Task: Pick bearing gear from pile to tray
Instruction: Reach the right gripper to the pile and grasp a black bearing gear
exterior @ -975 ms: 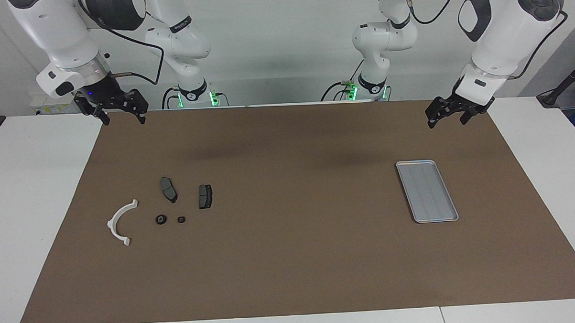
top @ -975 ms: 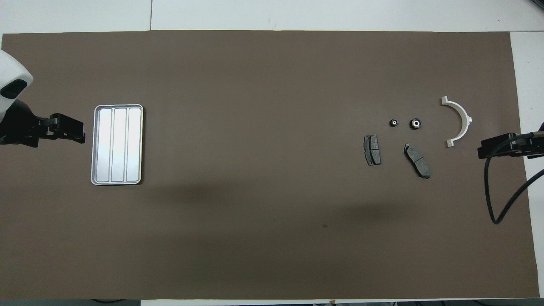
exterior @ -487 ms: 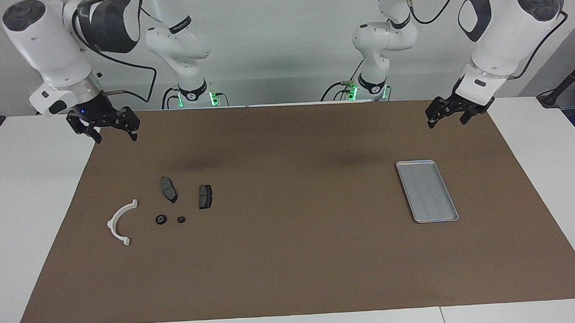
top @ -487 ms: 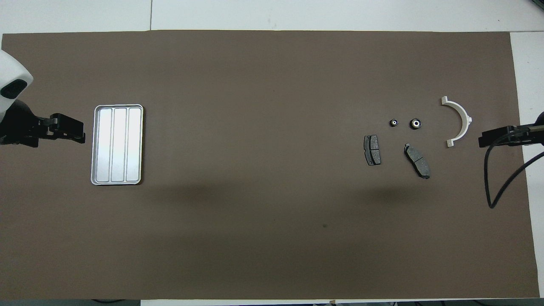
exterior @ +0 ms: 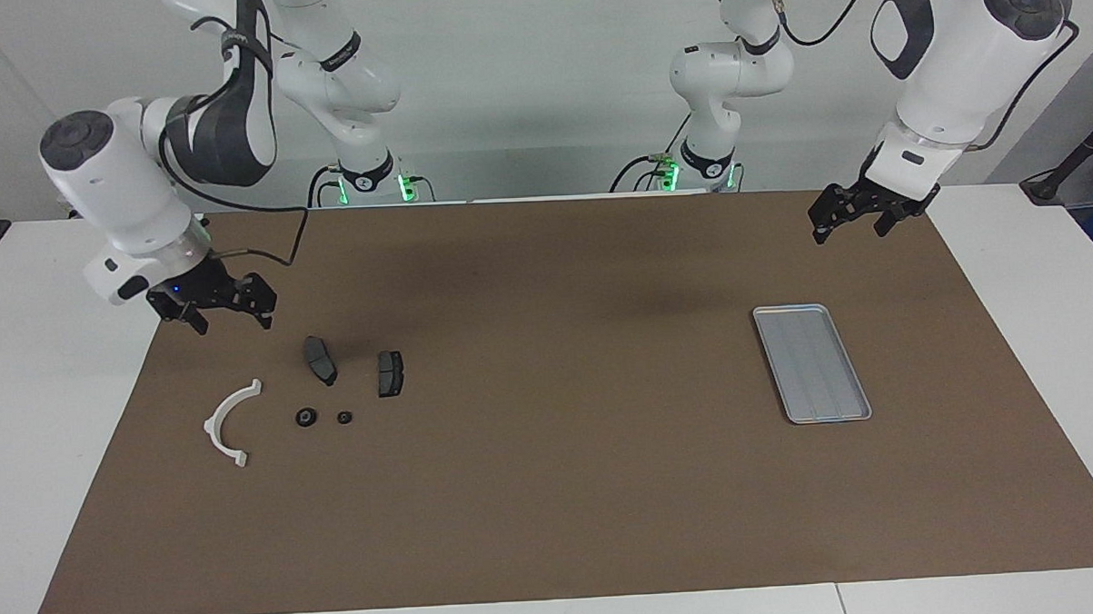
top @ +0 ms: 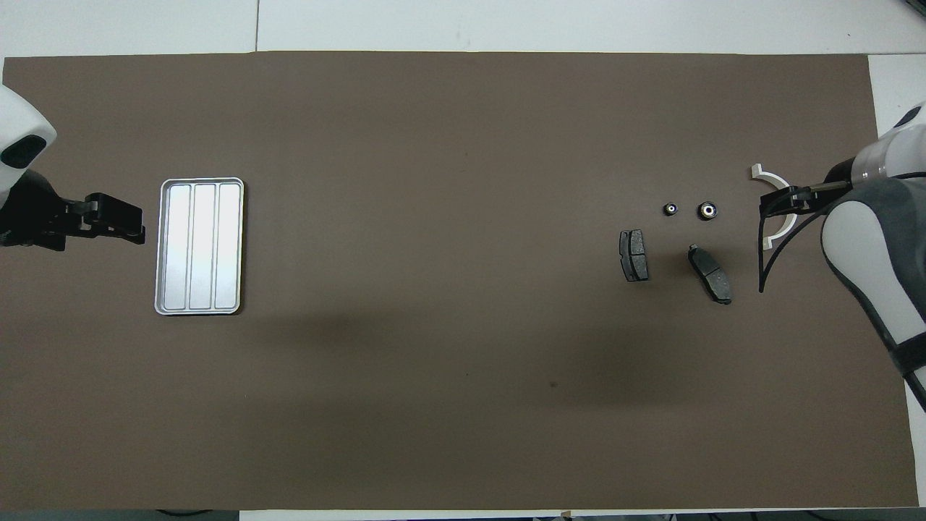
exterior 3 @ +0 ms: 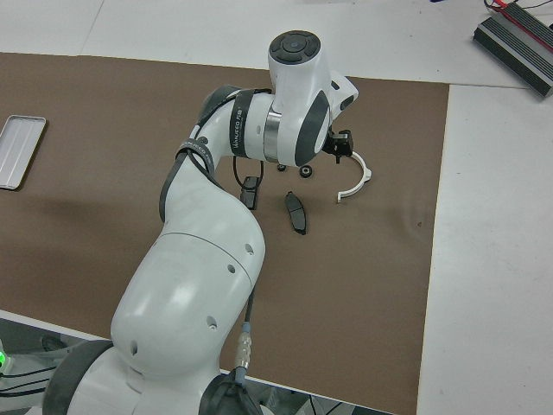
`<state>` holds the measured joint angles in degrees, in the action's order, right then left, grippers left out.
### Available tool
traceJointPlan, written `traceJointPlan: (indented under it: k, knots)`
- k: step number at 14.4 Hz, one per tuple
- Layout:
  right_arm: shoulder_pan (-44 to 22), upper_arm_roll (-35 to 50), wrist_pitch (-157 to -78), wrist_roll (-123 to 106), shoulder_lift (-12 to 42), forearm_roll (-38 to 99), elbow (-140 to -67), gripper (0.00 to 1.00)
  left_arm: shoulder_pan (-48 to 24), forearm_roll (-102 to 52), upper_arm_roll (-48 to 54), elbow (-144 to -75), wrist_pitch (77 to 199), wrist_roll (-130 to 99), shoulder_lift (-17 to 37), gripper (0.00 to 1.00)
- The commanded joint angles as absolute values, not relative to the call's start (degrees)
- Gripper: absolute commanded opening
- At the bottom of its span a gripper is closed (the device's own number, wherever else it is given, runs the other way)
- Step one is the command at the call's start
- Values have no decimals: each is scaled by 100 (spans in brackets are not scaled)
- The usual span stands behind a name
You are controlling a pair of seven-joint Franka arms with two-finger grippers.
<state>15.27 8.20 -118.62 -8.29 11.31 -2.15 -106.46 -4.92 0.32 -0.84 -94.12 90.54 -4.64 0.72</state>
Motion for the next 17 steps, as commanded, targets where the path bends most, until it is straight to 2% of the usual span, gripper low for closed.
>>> traceJointPlan:
  k: [1, 8, 17]
  knots:
    - [1468, 844, -12137, -897, 1466, -299, -10582, 96, -483, 35, -88, -9396, 9009, -457, 35, 100]
    - [1072, 835, -12892, -536, 2205, -299, -10582, 95, -483, 35, -88, -9396, 9009, -457, 35, 100]
    - [1107, 835, -13017, -562, 2364, -343, -10591, 92, -483, 35, -88, -9396, 9009, -457, 35, 100]
